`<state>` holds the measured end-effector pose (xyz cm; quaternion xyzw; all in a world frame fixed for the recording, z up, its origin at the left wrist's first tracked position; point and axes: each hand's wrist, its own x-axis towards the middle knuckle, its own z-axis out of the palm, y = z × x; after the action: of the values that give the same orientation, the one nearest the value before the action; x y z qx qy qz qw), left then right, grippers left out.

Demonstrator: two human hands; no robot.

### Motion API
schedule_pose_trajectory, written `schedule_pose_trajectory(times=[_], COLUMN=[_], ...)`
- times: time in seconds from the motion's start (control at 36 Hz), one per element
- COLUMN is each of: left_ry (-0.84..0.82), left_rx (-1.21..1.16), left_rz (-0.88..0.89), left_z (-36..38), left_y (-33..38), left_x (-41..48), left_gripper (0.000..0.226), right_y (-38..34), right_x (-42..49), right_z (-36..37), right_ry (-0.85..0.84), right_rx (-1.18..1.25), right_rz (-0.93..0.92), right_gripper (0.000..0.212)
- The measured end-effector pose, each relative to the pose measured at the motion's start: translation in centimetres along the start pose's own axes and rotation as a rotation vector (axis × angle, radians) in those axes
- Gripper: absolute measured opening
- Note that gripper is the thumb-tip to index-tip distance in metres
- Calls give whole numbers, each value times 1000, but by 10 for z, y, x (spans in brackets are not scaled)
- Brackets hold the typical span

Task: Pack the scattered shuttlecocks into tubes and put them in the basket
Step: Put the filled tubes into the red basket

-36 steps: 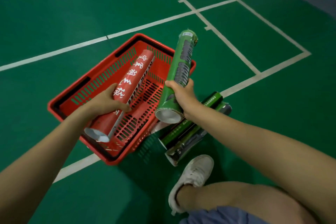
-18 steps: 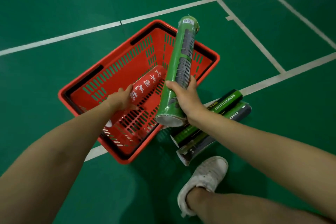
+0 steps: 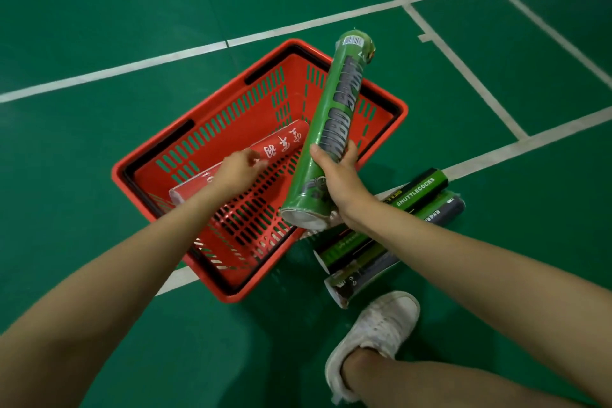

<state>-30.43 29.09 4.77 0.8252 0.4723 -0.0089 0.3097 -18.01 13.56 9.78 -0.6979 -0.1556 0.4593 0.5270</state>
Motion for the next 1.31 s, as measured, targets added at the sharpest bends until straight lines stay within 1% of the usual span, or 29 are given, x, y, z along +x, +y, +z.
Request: schedule_pose_trajectory(times=[0.03, 0.08, 0.11, 0.17, 0.19, 0.25, 0.31, 0.36, 0.42, 0.44, 0.5, 0.58, 0.61, 0.67, 0.75, 0.86, 0.94, 1.03, 1.14, 1.17, 1.22, 1.31], left_ry=[-41, -229, -327, -466, -505, -518, -491, -440, -397, -374, -352, -333, -331, -334, -358, -397, -425, -455, -467, -489, -533, -464], left_rx=[-224, -648, -776, -911, -950, -978, -925, -829, -749, -694, -564, -419, -371, -235, -26, 220, 395, 396, 390, 374, 337, 352], left_rz=[-29, -92, -104, -61, -39, -42, -63, -75, -67, -48, -9, -42, -52, -55, -40, 8, 25, 2, -55, -68, -74, -1], left_z=[-5, -12, -14, -15, -15, -17, -21, -28, -37, -41, -48, -55, -56, -56, -47, -25, -7, 10, 23, 26, 30, 33], left_y=[14, 37, 45, 54, 56, 58, 56, 48, 36, 29, 14, -4, -6, -8, -3, 3, 5, 3, -17, -21, -23, -10], left_x=[-15, -43, -54, -67, -70, -74, -76, -79, -85, -87, -92, -98, -99, -102, -97, -74, -56, -48, -48, -47, -49, -48], left_gripper=[42, 47, 51, 51, 48, 51, 55, 50, 49, 51, 63, 86, 88, 83, 89, 88, 91, 90, 100, 99, 88, 58], right_y=[-1, -3, -3, -5, -6, -10, -13, -19, -25, -27, -32, -31, -28, -21, -14, -7, -5, -2, 10, 13, 16, 16], right_x=[1, 3, 3, 2, 2, 4, 6, 5, 3, 4, 5, 7, 8, 11, 12, 16, 20, 25, 29, 30, 31, 29], right_z=[2, 8, 11, 17, 17, 14, 8, 5, 1, -2, -5, -3, -1, 1, -1, -9, -21, -33, -47, -50, -54, -61], right_ry=[-7, -17, -26, -42, -37, -35, -72, -100, -114, -127, -198, -281, -284, -282, -318, -364, -368, -345, -299, -289, -281, -275], right_rx=[0, 10, 24, 58, 68, 79, -11, -184, -293, -350, -548, -860, -953, -1159, -1388, -1543, -1634, -1608, -1588, -1577, -1557, -1531], right_rz=[20, 49, 61, 75, 76, 92, 108, 96, 48, 2, -106, -224, -244, -272, -295, -240, -260, -311, -463, -500, -561, -615], right_gripper=[89, 88, 88, 88, 86, 79, 76, 72, 69, 69, 69, 67, 65, 61, 55, 53, 51, 48, 49, 49, 48, 46])
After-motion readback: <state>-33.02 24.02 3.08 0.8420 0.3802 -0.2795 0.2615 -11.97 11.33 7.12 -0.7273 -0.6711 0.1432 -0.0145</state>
